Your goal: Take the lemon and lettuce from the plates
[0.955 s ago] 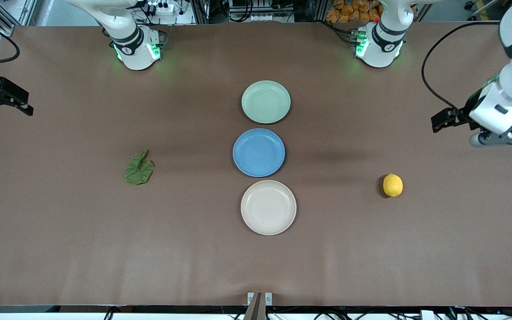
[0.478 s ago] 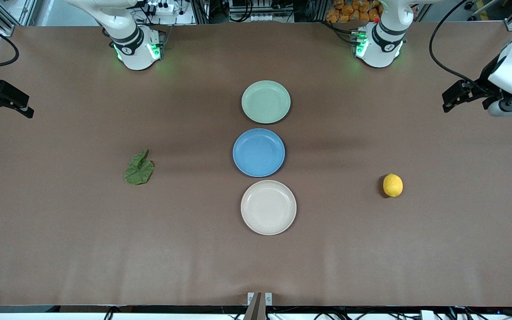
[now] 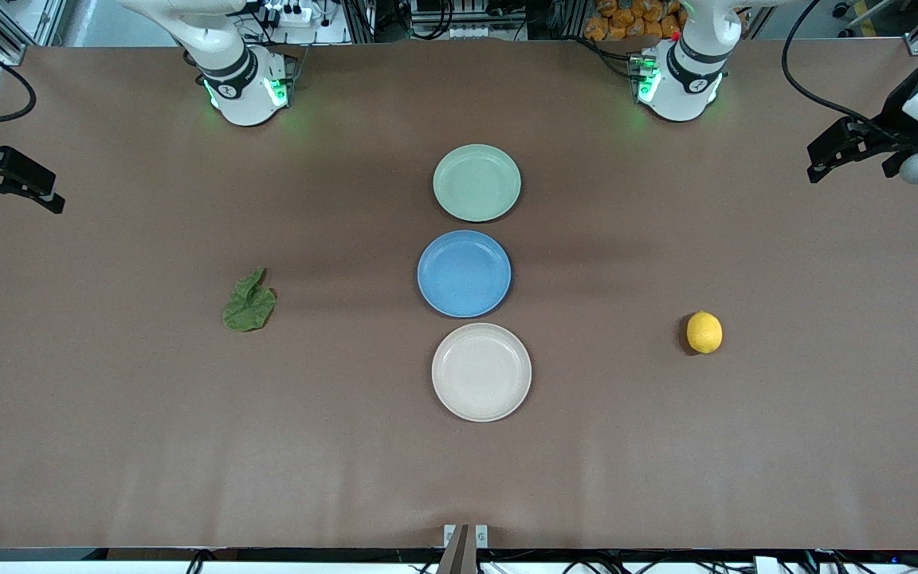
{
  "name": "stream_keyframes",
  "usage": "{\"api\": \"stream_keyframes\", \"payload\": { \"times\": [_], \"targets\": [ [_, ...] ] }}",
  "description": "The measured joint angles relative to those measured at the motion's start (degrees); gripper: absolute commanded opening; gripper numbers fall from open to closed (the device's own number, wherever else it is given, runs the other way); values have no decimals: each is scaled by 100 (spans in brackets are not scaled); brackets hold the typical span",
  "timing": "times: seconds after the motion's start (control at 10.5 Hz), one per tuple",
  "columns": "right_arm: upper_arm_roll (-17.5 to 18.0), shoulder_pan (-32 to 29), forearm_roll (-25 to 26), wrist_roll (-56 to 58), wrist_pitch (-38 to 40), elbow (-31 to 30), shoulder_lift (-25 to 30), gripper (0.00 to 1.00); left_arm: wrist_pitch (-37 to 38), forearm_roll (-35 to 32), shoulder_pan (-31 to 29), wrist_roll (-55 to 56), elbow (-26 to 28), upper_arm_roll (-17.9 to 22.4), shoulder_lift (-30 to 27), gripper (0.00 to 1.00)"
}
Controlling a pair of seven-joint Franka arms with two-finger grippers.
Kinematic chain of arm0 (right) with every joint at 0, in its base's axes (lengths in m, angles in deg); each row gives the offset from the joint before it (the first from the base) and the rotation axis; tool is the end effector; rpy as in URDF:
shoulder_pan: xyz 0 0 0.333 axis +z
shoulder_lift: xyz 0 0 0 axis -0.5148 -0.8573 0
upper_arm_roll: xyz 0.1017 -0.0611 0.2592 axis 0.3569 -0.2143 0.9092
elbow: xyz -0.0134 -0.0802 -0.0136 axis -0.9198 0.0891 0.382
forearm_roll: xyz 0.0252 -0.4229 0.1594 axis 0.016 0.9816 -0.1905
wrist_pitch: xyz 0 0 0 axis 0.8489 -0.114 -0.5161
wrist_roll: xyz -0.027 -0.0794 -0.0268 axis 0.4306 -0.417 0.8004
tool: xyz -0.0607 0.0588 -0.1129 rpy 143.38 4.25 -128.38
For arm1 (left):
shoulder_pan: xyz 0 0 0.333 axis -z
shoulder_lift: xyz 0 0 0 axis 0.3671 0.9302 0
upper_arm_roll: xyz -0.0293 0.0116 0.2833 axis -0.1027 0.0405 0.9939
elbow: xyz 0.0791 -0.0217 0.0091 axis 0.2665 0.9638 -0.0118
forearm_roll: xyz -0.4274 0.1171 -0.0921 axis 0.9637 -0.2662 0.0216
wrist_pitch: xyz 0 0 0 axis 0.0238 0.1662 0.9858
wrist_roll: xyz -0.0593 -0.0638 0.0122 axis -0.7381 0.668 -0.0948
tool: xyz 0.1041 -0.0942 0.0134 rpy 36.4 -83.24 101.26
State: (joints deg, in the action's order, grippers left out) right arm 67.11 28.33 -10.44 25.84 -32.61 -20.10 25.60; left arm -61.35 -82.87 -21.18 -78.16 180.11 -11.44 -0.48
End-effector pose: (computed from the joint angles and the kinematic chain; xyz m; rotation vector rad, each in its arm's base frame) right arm 0.6100 -0.0188 0.5882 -3.1143 -0.0077 -0.0563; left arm 0.5760 -0.0550 0.5798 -3.0992 -0.0614 -0.0061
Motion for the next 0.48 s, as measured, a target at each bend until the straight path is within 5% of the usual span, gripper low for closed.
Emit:
{"api": "stream_keyframes", "payload": {
  "times": [0.48],
  "targets": [
    [8, 0, -4, -2, -62, -2, -6, 100, 22, 5, -9, -108, -10, -13, 288, 100]
  ]
}}
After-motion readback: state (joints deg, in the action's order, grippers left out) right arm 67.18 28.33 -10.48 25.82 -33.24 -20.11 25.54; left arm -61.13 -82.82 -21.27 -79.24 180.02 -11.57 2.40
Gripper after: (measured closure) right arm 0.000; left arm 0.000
